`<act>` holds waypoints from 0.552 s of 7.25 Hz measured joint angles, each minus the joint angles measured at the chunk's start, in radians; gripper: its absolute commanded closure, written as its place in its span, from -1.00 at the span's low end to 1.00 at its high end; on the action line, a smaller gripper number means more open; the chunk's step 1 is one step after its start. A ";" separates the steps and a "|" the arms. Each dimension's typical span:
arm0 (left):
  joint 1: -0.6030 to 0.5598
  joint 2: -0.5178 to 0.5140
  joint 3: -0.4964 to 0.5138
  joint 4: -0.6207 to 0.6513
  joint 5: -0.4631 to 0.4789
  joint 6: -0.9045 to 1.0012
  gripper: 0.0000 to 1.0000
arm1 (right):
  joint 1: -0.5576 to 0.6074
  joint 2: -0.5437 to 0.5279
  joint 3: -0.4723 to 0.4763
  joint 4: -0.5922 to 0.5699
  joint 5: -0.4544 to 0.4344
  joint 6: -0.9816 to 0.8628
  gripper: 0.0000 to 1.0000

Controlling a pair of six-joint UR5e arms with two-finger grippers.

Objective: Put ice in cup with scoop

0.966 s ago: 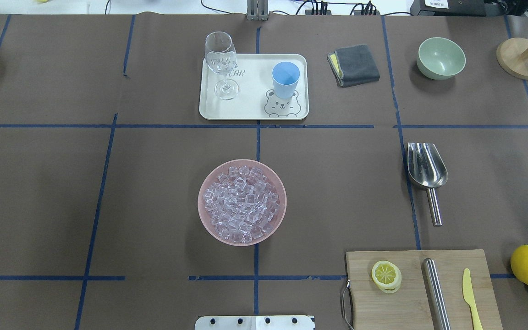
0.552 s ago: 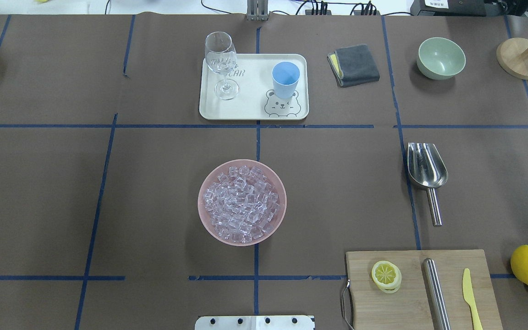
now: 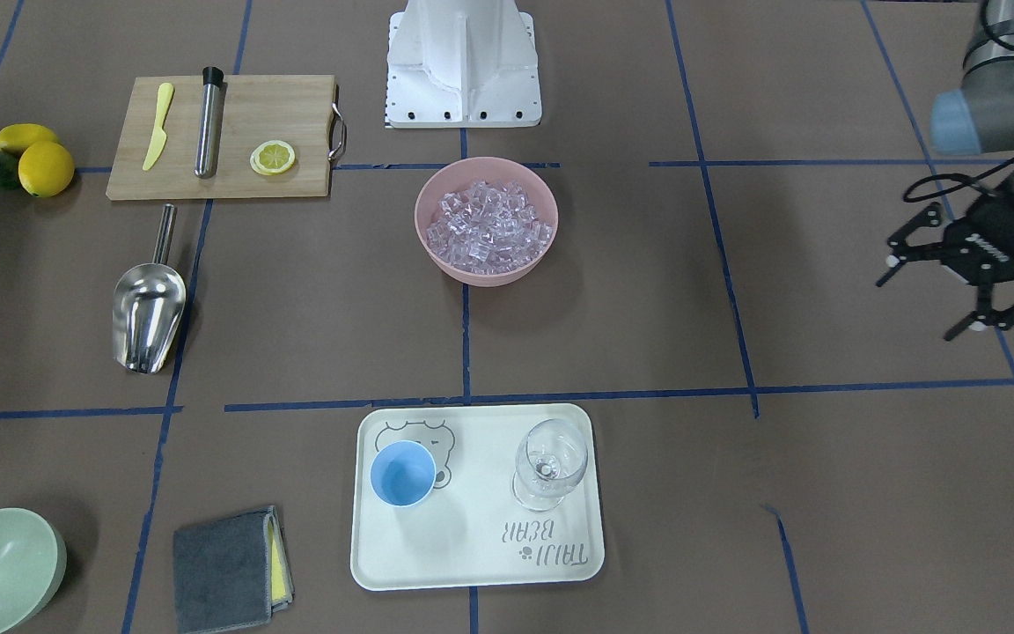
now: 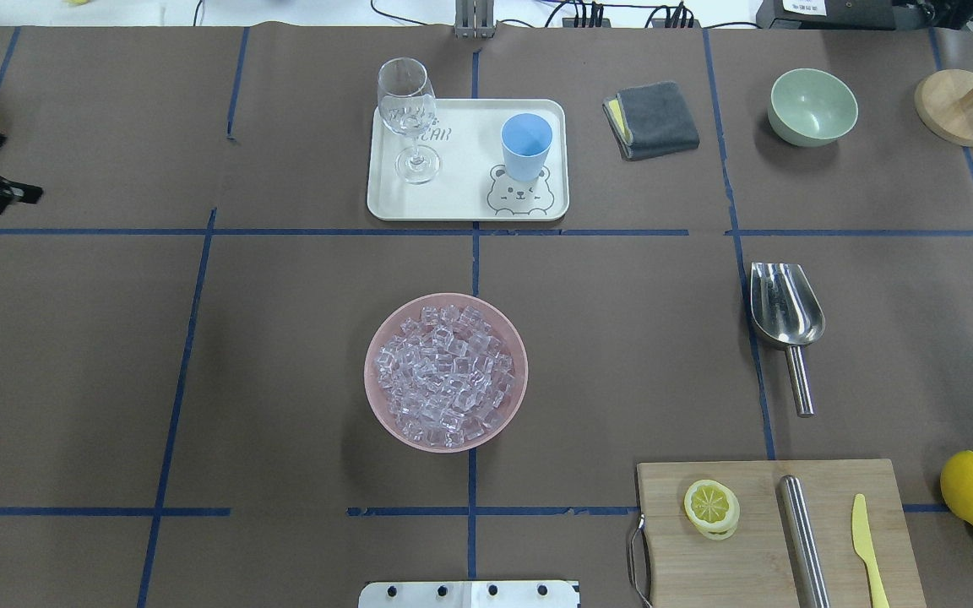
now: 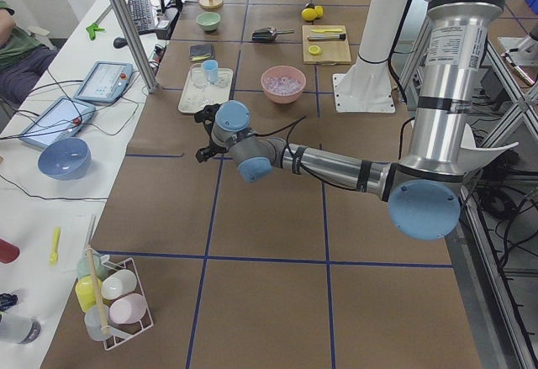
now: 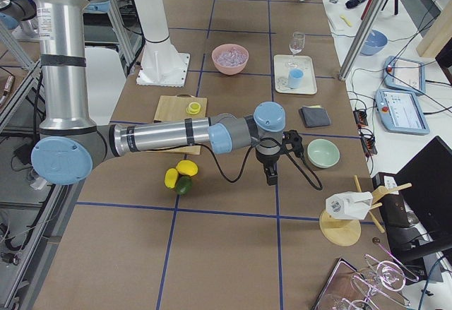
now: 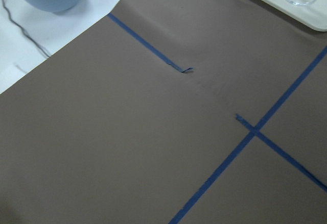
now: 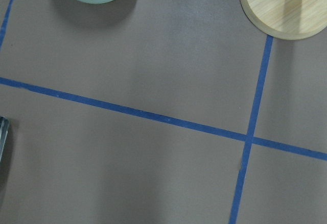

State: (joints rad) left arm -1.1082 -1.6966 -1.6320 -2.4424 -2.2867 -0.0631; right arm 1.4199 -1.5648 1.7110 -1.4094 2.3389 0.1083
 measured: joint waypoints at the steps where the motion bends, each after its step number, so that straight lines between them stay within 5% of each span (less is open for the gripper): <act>1: 0.076 -0.024 -0.002 -0.019 0.024 -0.008 -1.00 | -0.013 0.000 0.000 0.017 -0.001 0.028 -1.00; 4: 0.305 -0.095 -0.013 -0.039 0.168 -0.030 -1.00 | -0.031 -0.001 0.008 0.053 0.001 0.059 -1.00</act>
State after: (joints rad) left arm -0.8027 -1.7916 -1.6452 -2.4816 -2.1188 -0.0936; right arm 1.3888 -1.5659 1.7189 -1.3562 2.3395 0.1671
